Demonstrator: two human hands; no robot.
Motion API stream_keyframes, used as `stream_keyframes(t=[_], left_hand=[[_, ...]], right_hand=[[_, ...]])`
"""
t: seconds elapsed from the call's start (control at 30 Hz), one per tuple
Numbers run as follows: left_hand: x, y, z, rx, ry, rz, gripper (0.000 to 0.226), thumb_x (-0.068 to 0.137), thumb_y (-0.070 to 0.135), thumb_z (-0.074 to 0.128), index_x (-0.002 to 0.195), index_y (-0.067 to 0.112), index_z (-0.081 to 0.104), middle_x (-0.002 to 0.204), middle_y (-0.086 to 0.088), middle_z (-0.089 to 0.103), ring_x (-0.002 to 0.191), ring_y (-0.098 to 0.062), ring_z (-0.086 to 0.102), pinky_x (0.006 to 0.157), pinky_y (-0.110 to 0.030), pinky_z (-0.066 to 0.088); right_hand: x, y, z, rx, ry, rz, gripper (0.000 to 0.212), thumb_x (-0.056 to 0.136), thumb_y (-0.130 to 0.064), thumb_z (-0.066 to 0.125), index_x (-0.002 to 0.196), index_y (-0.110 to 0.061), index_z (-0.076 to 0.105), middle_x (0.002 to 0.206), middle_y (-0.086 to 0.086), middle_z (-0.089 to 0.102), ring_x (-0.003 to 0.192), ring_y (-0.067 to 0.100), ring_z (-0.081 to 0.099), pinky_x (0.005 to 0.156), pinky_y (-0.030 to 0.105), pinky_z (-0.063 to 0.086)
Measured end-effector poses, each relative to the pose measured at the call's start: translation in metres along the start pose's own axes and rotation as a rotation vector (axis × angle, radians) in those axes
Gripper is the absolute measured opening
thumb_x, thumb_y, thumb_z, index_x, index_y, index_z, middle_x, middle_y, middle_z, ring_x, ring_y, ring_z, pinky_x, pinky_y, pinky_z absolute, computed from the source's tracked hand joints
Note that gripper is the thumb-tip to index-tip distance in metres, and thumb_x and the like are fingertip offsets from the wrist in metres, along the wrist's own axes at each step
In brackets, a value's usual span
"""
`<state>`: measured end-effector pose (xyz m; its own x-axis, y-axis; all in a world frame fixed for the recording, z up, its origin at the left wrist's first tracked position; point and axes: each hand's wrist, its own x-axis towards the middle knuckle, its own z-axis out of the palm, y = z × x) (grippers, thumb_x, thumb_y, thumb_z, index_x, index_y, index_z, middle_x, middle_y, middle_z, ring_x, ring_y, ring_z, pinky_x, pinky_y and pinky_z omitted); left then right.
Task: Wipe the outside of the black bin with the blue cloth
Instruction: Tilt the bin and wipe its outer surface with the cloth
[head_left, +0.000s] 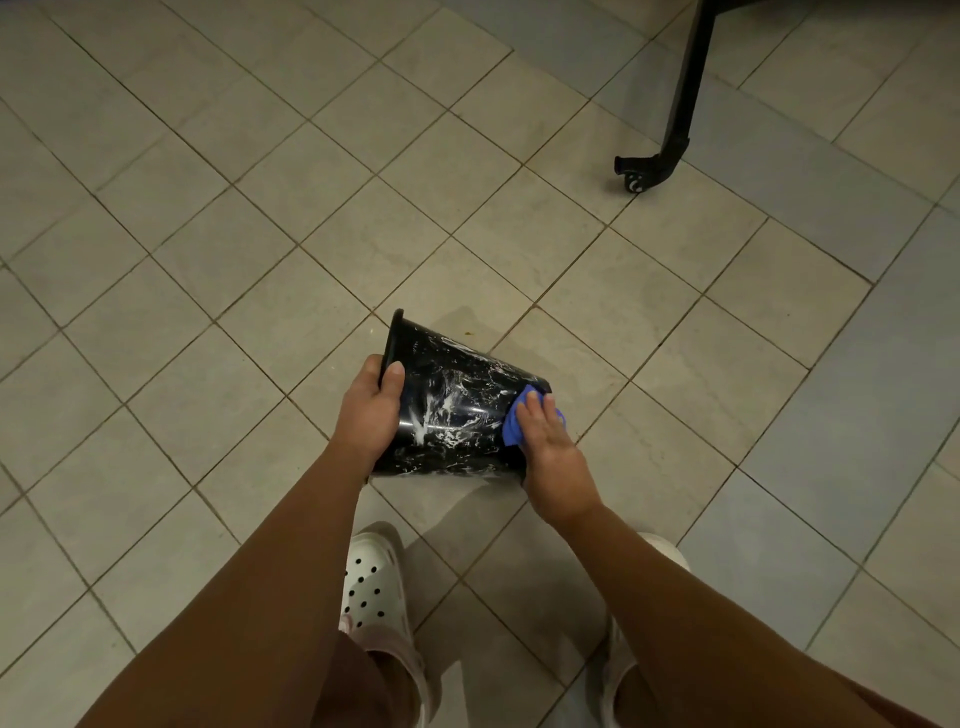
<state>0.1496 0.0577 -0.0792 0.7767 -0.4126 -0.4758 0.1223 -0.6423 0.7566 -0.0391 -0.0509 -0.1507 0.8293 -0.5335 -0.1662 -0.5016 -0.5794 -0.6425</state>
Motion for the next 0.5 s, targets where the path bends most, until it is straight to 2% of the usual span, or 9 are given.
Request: stream_keyframes(t=[0.13, 0.23, 0.3, 0.4, 0.47, 0.5], left_hand=[[0.0, 0.0, 0.001, -0.057, 0.017, -0.034, 0.023, 0.107, 0.029, 0.039, 0.114, 0.015, 0.055, 0.097, 0.001, 0.062, 0.09, -0.018, 0.059, 0.075, -0.032, 0.045], [-0.001, 0.002, 0.003, -0.082, 0.023, -0.035, 0.023, 0.107, 0.029, 0.039, 0.114, 0.014, 0.055, 0.097, 0.0, 0.062, 0.087, -0.015, 0.06, 0.069, -0.027, 0.044], [-0.001, 0.004, 0.004, -0.076, 0.024, -0.025, 0.023, 0.107, 0.028, 0.038, 0.114, 0.014, 0.055, 0.096, 0.001, 0.062, 0.086, -0.013, 0.059, 0.068, -0.027, 0.043], [0.001, 0.003, 0.004, -0.1, 0.033, -0.042, 0.024, 0.107, 0.028, 0.039, 0.113, 0.014, 0.057, 0.098, -0.002, 0.064, 0.088, -0.016, 0.061, 0.07, -0.028, 0.044], [0.003, 0.001, 0.003, -0.118, 0.044, -0.067, 0.024, 0.107, 0.028, 0.039, 0.114, 0.013, 0.057, 0.101, -0.005, 0.065, 0.09, -0.02, 0.062, 0.071, -0.029, 0.045], [0.003, 0.0, 0.003, -0.122, 0.044, -0.079, 0.024, 0.107, 0.028, 0.039, 0.114, 0.013, 0.056, 0.102, -0.006, 0.065, 0.091, -0.022, 0.063, 0.071, -0.029, 0.046]], right_hand=[[0.01, -0.001, -0.003, -0.012, -0.056, -0.086, 0.077, 0.081, 0.013, 0.053, 0.146, -0.01, 0.018, 0.153, 0.003, 0.006, 0.143, 0.024, 0.0, 0.116, 0.031, 0.007], [0.022, -0.001, -0.007, 0.026, -0.059, 0.061, 0.074, 0.084, 0.012, 0.045, 0.148, -0.011, 0.015, 0.157, 0.004, 0.003, 0.144, 0.021, -0.003, 0.109, 0.02, 0.001], [0.022, -0.002, -0.007, 0.057, -0.033, 0.138, 0.075, 0.083, 0.012, 0.046, 0.148, -0.01, 0.015, 0.157, 0.006, 0.004, 0.144, 0.02, -0.003, 0.11, 0.02, 0.001], [0.007, -0.002, -0.005, 0.032, 0.003, 0.12, 0.08, 0.079, 0.012, 0.055, 0.147, -0.006, 0.018, 0.156, 0.011, 0.009, 0.143, 0.023, -0.002, 0.117, 0.035, 0.014], [-0.004, 0.0, 0.001, 0.004, 0.0, 0.028, 0.079, 0.072, 0.016, 0.061, 0.143, -0.001, 0.029, 0.151, 0.018, 0.022, 0.14, 0.03, 0.008, 0.111, 0.045, 0.027], [-0.007, 0.001, 0.003, -0.012, -0.007, -0.005, 0.079, 0.069, 0.018, 0.062, 0.141, 0.0, 0.034, 0.148, 0.02, 0.028, 0.138, 0.035, 0.015, 0.108, 0.047, 0.028]])
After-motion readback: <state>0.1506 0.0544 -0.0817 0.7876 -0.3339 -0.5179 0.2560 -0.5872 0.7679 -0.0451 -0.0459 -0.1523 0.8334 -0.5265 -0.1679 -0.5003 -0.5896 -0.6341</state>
